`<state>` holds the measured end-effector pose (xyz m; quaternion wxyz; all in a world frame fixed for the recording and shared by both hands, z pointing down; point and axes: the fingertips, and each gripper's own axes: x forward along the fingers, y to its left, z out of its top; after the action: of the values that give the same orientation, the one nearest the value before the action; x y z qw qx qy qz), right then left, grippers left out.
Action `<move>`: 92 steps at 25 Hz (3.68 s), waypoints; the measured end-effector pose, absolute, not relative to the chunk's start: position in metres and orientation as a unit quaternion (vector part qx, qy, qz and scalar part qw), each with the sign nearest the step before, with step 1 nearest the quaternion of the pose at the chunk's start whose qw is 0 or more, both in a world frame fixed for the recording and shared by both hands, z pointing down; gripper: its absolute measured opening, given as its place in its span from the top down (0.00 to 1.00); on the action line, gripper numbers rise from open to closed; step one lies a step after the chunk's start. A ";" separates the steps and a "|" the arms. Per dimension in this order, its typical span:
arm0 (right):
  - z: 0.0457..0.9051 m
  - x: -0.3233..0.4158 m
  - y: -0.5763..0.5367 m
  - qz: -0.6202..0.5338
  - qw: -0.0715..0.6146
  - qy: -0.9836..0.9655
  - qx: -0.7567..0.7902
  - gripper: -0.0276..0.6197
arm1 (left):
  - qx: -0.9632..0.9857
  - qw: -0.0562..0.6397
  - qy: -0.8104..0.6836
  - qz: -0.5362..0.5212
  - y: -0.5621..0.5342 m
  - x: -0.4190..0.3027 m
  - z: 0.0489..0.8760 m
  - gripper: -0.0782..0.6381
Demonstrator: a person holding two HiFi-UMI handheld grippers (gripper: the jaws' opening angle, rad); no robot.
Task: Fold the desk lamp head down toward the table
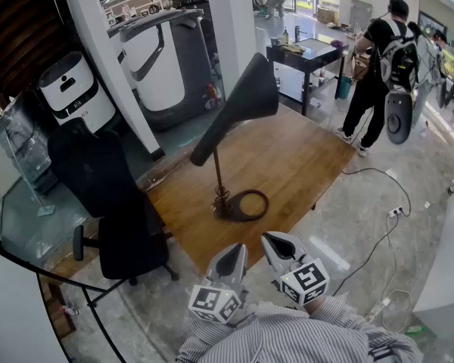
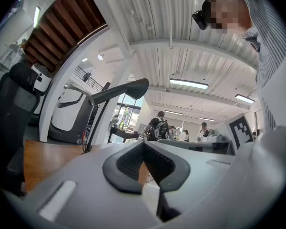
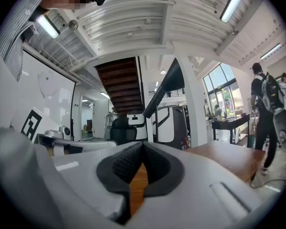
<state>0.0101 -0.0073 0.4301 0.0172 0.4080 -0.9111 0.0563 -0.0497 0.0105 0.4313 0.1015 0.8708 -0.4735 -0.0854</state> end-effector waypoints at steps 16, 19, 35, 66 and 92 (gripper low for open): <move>0.440 0.021 0.016 0.076 0.019 -0.912 0.403 0.96 | 0.877 0.128 -0.456 -0.081 0.035 -0.029 0.441 0.88; 0.431 0.026 0.014 0.068 -0.001 -0.915 0.398 0.96 | 0.882 0.115 -0.448 -0.092 0.035 -0.026 0.434 0.88; 0.423 0.047 -0.004 0.067 -0.030 -0.925 0.373 0.96 | 0.863 0.108 -0.482 -0.105 0.011 -0.026 0.435 0.88; 0.402 0.006 -0.166 0.017 -0.065 -0.894 0.443 0.96 | 0.880 0.071 -0.465 -0.070 -0.150 -0.097 0.436 0.88; 0.296 0.046 -0.205 -0.160 -0.054 -0.898 0.407 0.83 | 0.839 0.024 -0.544 -0.020 -0.208 -0.101 0.445 0.77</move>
<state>0.0464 -0.2049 0.2957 -0.0540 0.4071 -0.8977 -0.1595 -0.1013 -0.2076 0.4447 0.0240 0.8386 -0.5438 -0.0199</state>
